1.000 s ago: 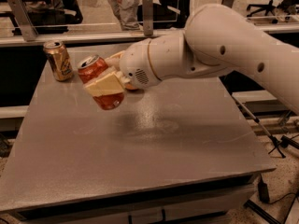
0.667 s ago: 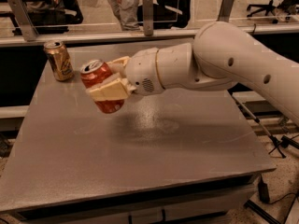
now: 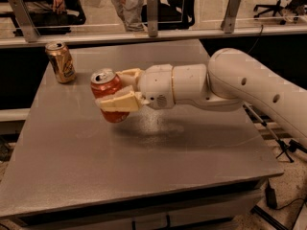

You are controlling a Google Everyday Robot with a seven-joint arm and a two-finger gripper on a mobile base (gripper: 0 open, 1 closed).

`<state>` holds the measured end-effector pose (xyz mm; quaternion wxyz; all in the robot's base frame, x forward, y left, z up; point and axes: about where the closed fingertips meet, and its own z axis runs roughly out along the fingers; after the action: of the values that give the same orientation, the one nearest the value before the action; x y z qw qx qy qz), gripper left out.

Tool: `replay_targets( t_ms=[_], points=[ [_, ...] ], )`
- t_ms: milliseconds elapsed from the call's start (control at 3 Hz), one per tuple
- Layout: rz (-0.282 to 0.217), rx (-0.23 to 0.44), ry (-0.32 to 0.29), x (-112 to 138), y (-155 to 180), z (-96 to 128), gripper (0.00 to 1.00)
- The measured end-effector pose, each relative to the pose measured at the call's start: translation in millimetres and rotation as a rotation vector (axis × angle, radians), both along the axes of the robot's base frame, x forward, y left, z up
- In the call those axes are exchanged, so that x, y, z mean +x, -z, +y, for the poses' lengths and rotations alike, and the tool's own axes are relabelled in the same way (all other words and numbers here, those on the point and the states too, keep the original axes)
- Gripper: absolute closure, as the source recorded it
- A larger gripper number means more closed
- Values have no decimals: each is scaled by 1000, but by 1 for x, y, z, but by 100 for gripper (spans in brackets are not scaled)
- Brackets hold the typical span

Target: Place coke can upright

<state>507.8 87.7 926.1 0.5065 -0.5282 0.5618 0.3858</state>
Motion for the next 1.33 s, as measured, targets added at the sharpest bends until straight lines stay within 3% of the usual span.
replay_targets(
  t_ms=[667,1333],
  points=[
    [14,74,-37,-3,17,-10,100],
    [22,91,-60,-3,27,-15,59]
  ],
)
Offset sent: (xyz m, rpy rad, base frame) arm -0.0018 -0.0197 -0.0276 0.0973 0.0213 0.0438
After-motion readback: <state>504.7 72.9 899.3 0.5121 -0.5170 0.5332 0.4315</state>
